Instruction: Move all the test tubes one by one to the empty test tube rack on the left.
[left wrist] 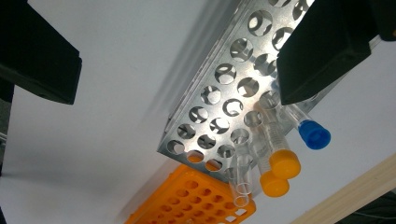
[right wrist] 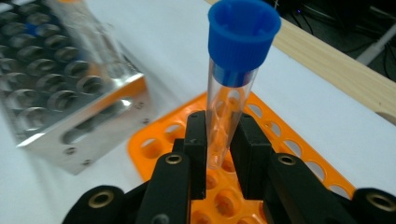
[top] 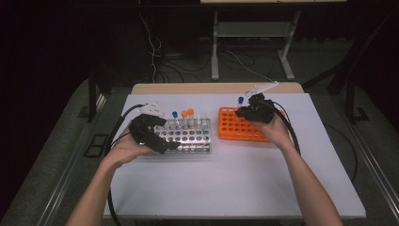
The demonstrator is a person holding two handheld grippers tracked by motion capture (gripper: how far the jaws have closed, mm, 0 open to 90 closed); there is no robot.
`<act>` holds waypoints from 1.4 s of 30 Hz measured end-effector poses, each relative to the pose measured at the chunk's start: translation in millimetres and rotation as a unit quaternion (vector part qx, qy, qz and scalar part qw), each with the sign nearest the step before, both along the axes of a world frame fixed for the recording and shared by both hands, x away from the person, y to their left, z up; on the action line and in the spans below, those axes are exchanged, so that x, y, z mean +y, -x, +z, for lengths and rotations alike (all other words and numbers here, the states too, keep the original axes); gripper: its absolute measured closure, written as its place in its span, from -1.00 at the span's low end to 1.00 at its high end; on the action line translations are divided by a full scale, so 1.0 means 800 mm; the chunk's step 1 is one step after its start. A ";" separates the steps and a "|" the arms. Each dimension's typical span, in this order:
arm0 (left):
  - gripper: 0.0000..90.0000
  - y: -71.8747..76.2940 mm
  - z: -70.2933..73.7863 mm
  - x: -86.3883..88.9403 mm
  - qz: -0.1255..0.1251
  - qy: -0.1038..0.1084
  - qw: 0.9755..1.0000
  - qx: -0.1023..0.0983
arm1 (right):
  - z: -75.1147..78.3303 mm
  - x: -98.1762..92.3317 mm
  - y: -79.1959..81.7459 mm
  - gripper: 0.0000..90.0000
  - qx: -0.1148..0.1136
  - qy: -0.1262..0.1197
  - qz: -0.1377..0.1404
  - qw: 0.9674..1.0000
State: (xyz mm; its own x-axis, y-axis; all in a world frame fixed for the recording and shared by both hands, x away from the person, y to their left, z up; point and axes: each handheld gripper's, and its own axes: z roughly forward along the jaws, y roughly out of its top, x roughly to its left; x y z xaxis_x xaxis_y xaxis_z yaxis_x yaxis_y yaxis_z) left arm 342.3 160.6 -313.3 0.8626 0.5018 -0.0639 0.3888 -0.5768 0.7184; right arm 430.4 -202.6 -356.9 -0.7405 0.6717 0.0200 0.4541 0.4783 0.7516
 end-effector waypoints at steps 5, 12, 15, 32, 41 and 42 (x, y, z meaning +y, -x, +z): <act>-1.00 0.000 0.003 -0.002 -0.001 0.000 1.000 -0.002 | 0.021 0.002 0.019 0.69 0.000 -0.010 0.026 1.000; -1.00 0.001 0.011 -0.009 -0.010 -0.002 1.000 -0.006 | 0.043 0.013 0.050 0.69 0.000 -0.012 0.079 0.997; -1.00 0.002 0.015 -0.013 -0.014 -0.001 1.000 -0.008 | 0.048 0.021 0.063 0.69 0.002 -0.003 0.102 0.995; -1.00 0.013 0.032 -0.045 -0.061 -0.011 0.998 -0.015 | 0.046 0.077 0.116 0.69 0.014 0.010 0.195 0.981; -0.91 0.021 0.034 -0.063 -0.099 -0.020 0.995 -0.017 | 0.034 0.104 0.128 0.69 0.024 0.018 0.223 0.974; -0.88 0.022 0.035 -0.065 -0.104 -0.022 0.994 -0.017 | 0.033 0.106 0.128 0.69 0.024 0.019 0.226 0.974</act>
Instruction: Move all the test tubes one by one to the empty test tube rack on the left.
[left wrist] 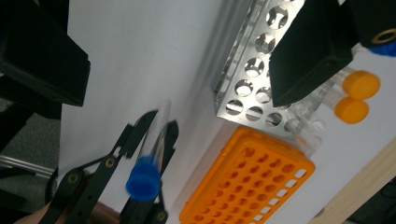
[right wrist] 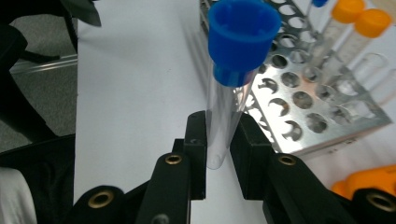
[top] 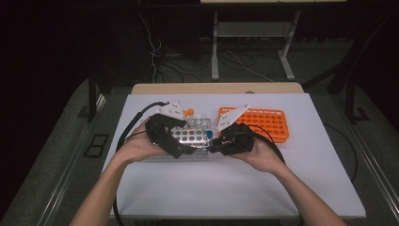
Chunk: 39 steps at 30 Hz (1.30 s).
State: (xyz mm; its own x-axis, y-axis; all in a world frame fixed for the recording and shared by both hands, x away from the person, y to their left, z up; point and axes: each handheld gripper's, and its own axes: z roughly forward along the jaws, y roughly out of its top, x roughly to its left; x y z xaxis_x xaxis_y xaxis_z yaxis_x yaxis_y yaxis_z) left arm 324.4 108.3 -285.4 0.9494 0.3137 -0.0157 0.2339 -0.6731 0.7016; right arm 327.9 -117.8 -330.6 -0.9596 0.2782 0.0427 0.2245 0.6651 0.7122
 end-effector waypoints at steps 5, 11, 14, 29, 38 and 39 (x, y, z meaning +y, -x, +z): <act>-0.68 0.002 0.001 -0.008 -0.028 -0.007 1.000 0.007 | -0.007 0.015 0.006 0.69 0.004 0.005 0.016 1.000; -0.34 0.005 -0.001 -0.014 -0.054 -0.023 0.998 0.011 | -0.011 0.029 0.013 0.69 0.005 0.009 0.033 0.999; -0.13 0.005 -0.003 -0.016 -0.064 -0.027 0.997 0.013 | -0.012 0.035 0.016 0.69 0.004 0.010 0.041 0.999; 0.63 0.000 -0.003 -0.010 -0.072 -0.029 0.997 0.025 | -0.013 0.039 0.016 0.44 0.000 0.004 0.035 0.999; 0.63 -0.006 0.007 0.007 -0.050 -0.028 0.998 0.013 | -0.003 0.018 0.011 0.14 -0.005 -0.009 0.002 1.000; 0.64 -0.007 0.008 0.008 -0.046 -0.027 0.999 0.011 | -0.003 0.016 0.011 0.12 -0.005 -0.010 0.001 1.000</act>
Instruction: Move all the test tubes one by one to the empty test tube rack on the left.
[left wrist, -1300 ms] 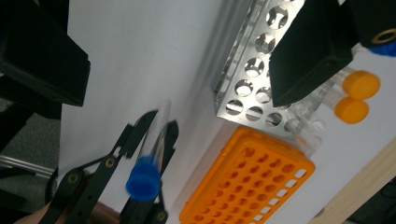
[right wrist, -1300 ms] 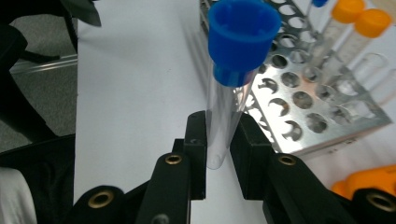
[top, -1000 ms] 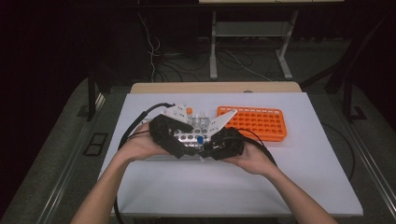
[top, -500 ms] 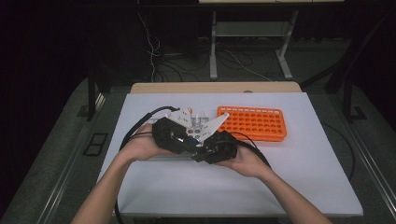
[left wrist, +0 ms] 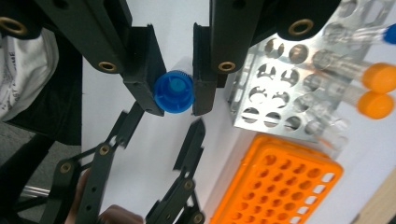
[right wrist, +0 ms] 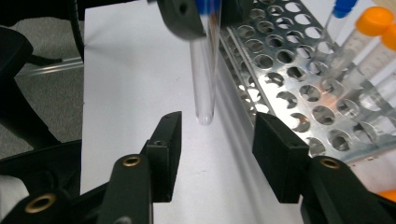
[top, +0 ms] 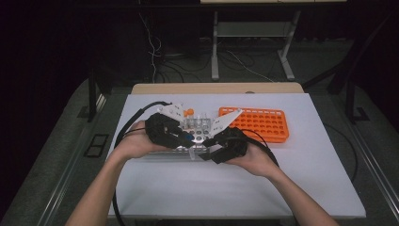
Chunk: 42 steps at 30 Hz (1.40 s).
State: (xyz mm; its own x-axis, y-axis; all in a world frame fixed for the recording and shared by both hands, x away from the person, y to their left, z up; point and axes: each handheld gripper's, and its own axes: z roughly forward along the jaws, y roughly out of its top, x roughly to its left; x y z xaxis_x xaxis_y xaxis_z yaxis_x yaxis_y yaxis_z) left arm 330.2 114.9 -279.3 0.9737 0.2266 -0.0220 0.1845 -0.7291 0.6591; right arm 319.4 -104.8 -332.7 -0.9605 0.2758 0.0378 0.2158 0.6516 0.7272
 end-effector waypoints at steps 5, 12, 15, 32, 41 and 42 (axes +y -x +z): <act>0.63 -0.004 0.005 0.009 0.015 0.001 1.000 -0.009 | 0.001 -0.011 0.000 -0.08 -0.001 -0.006 -0.014 1.000; 0.64 -0.008 0.009 0.018 0.030 -0.004 0.999 -0.018 | -0.001 -0.030 0.003 -0.42 -0.003 -0.018 -0.047 0.999; 0.64 -0.011 0.011 0.021 0.035 -0.006 0.999 -0.019 | -0.001 -0.037 0.002 -0.64 0.003 -0.025 -0.061 0.998; 0.64 -0.037 0.023 0.051 0.082 -0.008 0.996 -0.025 | -0.015 -0.100 0.016 -1.00 0.049 -0.059 -0.119 0.990; 0.64 -0.052 0.028 0.064 0.106 -0.003 0.994 -0.030 | -0.039 -0.134 0.038 -1.00 0.059 -0.075 -0.146 0.985; 0.64 -0.054 0.029 0.065 0.105 -0.004 0.994 -0.030 | -0.043 -0.137 0.040 -1.00 0.062 -0.076 -0.149 0.984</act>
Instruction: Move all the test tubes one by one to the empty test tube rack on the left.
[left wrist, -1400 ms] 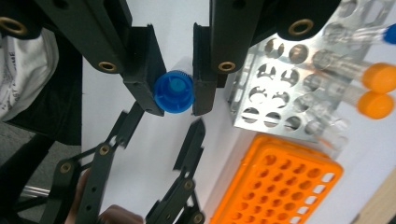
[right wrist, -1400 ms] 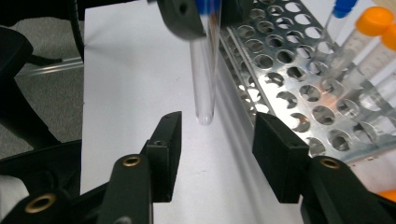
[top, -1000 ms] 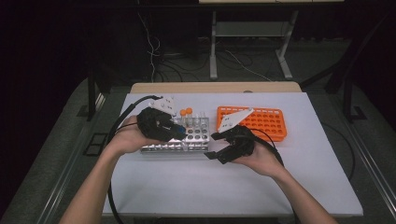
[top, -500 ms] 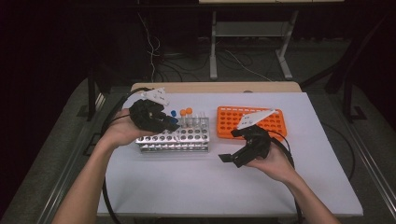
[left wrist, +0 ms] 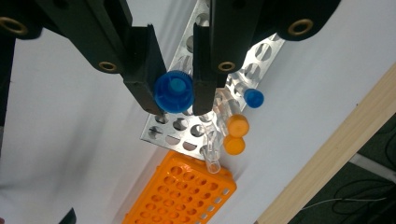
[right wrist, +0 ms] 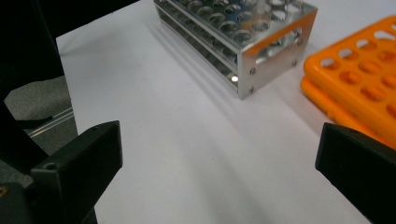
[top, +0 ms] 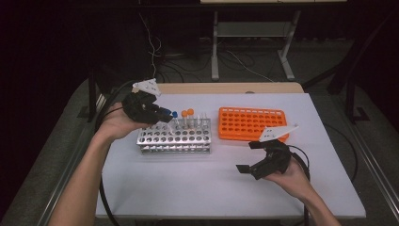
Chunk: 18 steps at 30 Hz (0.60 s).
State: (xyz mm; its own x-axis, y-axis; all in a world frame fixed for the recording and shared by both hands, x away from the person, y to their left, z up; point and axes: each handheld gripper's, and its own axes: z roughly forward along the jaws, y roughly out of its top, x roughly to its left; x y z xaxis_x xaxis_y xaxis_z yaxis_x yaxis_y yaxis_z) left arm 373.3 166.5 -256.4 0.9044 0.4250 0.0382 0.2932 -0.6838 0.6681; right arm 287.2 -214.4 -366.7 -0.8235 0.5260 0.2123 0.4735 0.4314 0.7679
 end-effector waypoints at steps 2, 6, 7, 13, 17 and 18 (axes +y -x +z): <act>0.64 -0.004 0.001 0.000 0.001 -0.004 1.000 0.000 | -0.007 -0.006 0.005 -1.00 0.008 -0.003 -0.007 1.000; 0.64 -0.016 0.004 0.002 0.006 -0.005 1.000 -0.001 | -0.018 -0.016 0.014 -1.00 0.014 -0.012 -0.016 1.000; 0.64 -0.019 0.004 0.002 0.008 -0.005 1.000 -0.002 | -0.020 -0.019 0.016 -1.00 0.015 -0.014 -0.018 1.000; 0.64 -0.039 -0.001 0.007 0.016 -0.006 1.000 0.004 | -0.028 -0.031 0.025 -1.00 0.019 -0.013 -0.028 0.999; 0.64 -0.053 -0.009 0.011 0.022 -0.001 1.000 0.007 | -0.031 -0.037 0.029 -1.00 0.022 -0.014 -0.033 0.999; 0.64 -0.056 -0.011 0.011 0.023 0.000 1.000 0.008 | -0.032 -0.039 0.029 -1.00 0.021 -0.014 -0.034 0.999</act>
